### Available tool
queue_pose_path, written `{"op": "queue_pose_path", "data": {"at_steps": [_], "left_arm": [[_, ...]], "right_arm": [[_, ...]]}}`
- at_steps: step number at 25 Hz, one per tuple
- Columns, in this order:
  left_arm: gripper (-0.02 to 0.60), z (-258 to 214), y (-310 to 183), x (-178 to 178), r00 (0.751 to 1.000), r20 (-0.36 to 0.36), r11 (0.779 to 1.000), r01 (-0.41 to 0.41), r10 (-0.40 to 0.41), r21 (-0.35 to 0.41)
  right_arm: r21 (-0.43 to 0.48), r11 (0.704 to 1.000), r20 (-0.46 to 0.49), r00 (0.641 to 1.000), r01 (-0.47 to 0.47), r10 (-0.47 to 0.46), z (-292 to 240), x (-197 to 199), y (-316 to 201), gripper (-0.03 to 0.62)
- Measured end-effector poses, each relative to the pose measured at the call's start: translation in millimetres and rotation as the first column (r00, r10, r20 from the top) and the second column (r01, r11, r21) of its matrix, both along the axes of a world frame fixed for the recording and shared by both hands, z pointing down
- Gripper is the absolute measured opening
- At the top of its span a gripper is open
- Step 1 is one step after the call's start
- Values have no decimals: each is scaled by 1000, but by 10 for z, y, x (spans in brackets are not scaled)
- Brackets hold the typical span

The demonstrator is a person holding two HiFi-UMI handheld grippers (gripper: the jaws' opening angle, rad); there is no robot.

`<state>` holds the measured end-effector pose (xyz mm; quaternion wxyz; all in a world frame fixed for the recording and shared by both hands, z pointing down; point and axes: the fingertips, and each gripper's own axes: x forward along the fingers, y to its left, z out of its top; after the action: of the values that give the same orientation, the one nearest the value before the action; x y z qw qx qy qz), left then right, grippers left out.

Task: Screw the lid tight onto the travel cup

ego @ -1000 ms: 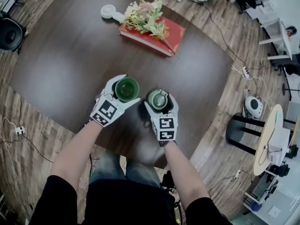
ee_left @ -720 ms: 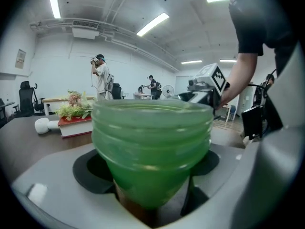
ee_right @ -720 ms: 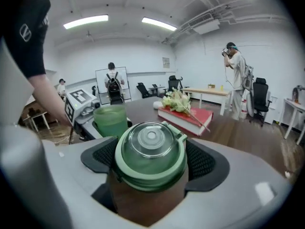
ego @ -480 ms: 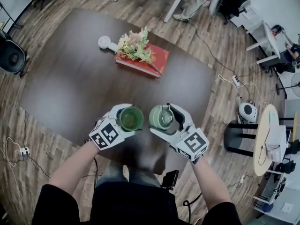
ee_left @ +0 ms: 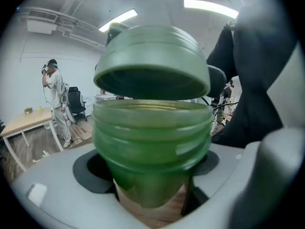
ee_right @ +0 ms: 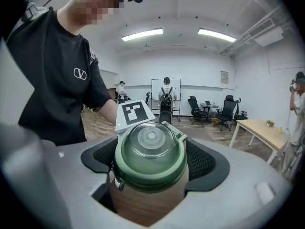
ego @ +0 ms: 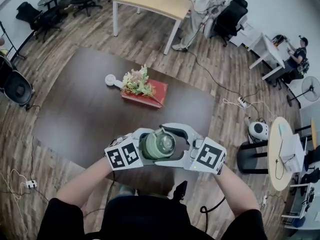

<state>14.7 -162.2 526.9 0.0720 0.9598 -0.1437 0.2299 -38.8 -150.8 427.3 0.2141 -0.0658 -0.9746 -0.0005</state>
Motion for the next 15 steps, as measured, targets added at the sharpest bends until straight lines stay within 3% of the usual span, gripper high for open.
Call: {"op": "queue_pose_path", "data": {"at_steps": [7,15], "left_arm": [[414,-330,34,24,999,22,999,-43,42,24],[414,-418,-34,-7,998,64,999,-23,21,39]], "right_arm": [[22,999,-16,999,43,-43,-261,5,57,456],[59,998,-60,998,-2,5,-280,-47,31,456]]}}
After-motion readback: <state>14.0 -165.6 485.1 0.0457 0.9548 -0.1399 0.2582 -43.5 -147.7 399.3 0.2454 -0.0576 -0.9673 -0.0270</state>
